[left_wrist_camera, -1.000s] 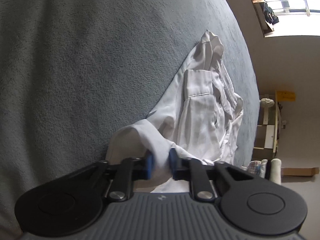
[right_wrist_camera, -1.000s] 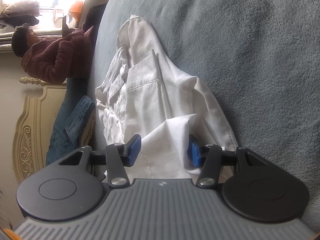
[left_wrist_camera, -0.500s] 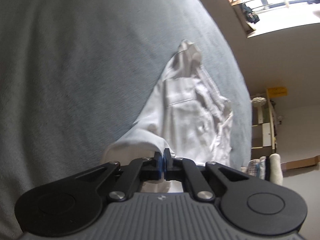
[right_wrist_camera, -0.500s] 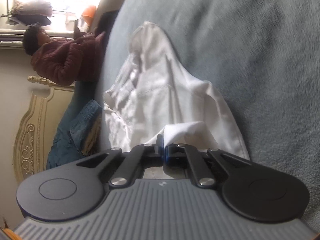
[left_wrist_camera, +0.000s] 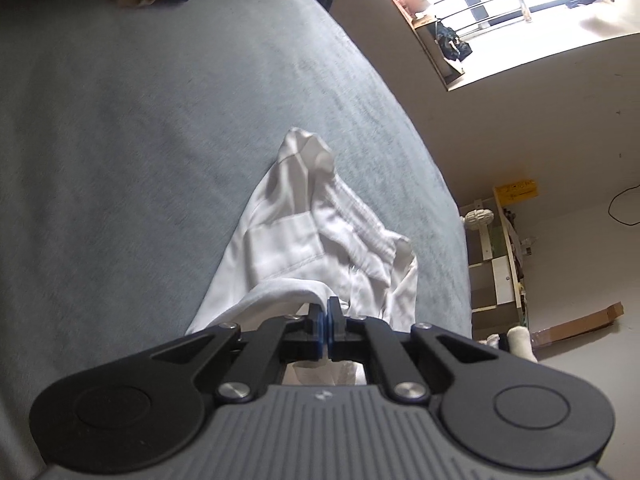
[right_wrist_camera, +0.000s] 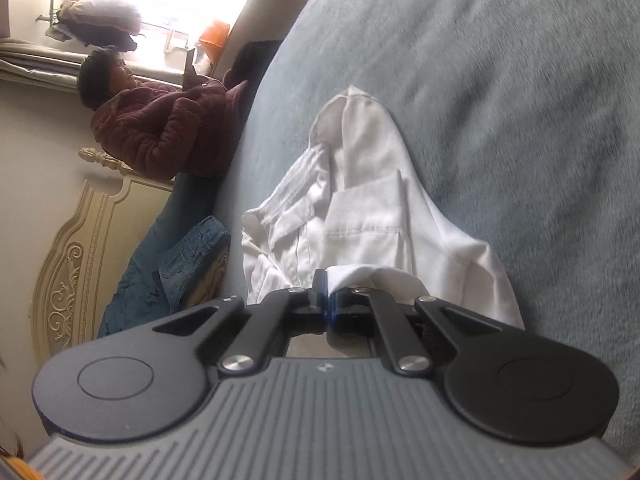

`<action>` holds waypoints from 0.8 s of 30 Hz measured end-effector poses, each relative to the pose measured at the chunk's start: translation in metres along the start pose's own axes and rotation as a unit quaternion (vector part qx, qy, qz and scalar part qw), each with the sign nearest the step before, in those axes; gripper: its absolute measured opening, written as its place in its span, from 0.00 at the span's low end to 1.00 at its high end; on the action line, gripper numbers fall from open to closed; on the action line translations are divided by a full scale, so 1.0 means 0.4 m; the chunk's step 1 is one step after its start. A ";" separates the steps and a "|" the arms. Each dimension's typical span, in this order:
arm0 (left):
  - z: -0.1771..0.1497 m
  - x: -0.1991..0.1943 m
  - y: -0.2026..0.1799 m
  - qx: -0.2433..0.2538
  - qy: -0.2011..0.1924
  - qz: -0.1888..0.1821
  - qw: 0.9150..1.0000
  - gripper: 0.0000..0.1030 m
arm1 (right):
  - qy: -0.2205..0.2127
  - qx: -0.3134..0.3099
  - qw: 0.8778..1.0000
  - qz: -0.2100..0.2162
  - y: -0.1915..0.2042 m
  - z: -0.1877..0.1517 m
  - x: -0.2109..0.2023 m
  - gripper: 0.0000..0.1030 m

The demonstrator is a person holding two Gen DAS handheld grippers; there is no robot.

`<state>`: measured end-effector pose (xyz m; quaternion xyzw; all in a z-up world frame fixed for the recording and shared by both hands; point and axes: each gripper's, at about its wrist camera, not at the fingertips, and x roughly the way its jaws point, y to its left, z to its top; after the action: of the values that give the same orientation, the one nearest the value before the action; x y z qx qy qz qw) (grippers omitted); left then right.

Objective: Fold clothes

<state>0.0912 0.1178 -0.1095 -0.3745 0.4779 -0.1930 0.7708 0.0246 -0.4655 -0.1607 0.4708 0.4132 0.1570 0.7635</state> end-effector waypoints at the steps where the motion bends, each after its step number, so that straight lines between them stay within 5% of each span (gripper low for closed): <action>1: 0.008 0.003 -0.005 0.002 -0.002 -0.002 1.000 0.02 | -0.002 -0.002 1.000 0.001 0.003 0.006 -0.001 0.00; 24: 0.180 0.131 -0.064 0.025 -0.029 -0.008 0.999 0.02 | -0.025 -0.035 0.999 0.006 0.025 0.202 0.095 0.00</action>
<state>0.1808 0.0951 -0.1023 -0.3642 0.4472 -0.2001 0.7920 0.1121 -0.4841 -0.1532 0.4499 0.3851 0.1639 0.7889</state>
